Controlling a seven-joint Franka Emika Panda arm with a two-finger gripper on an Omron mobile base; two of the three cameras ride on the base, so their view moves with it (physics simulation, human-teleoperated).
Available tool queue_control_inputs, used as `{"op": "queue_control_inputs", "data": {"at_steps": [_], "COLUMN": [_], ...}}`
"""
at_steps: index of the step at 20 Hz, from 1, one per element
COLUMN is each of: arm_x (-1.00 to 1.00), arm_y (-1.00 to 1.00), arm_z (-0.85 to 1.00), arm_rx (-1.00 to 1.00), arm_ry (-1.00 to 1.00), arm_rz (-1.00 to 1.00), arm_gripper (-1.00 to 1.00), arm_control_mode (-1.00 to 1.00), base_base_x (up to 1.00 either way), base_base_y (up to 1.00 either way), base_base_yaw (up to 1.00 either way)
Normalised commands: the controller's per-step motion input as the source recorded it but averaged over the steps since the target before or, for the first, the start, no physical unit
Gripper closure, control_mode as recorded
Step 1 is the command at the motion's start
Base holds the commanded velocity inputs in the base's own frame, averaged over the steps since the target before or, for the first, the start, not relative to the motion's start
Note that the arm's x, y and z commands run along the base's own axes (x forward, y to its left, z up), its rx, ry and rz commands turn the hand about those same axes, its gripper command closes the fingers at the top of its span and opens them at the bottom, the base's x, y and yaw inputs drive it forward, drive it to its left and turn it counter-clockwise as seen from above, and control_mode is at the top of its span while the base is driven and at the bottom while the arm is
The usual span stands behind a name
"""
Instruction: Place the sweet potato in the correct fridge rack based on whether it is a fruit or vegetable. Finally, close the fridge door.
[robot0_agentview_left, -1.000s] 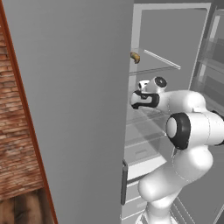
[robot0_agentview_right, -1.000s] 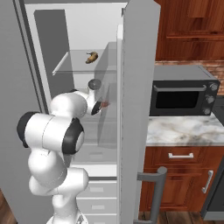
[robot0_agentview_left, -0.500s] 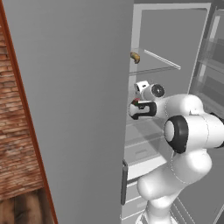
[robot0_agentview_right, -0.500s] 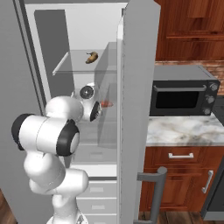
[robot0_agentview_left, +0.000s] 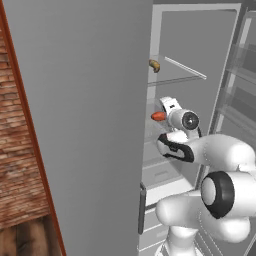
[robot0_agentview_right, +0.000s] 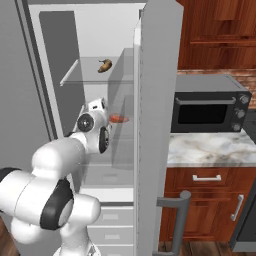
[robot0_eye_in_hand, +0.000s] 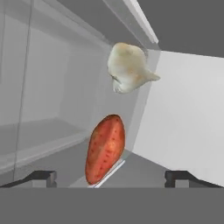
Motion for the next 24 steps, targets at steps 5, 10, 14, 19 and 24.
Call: {"op": "queue_control_inputs", "data": {"at_steps": [5,10,14,19,24], "arm_x": [-1.00,-0.97,-0.98,-0.80,-0.59], "arm_y": [0.00,0.00,0.00,0.02,0.18], "arm_z": [1.00,1.00,1.00,1.00,0.49], "arm_rx": [0.00,0.00,0.05,0.07,0.02], "arm_ry": [-0.22,0.01,0.19,0.29,0.40], "arm_rz": [0.00,0.00,0.00,0.00,0.00], "arm_gripper": [-1.00,-1.00,-1.00,-1.00,-1.00], "arm_control_mode": [-1.00,-1.00,-1.00,-1.00,-1.00], "base_base_x": [0.00,0.00,0.00,0.00,0.00], "base_base_y": [0.00,0.00,0.00,0.00,0.00], "base_base_yaw": [0.00,0.00,0.00,0.00,0.00]}}
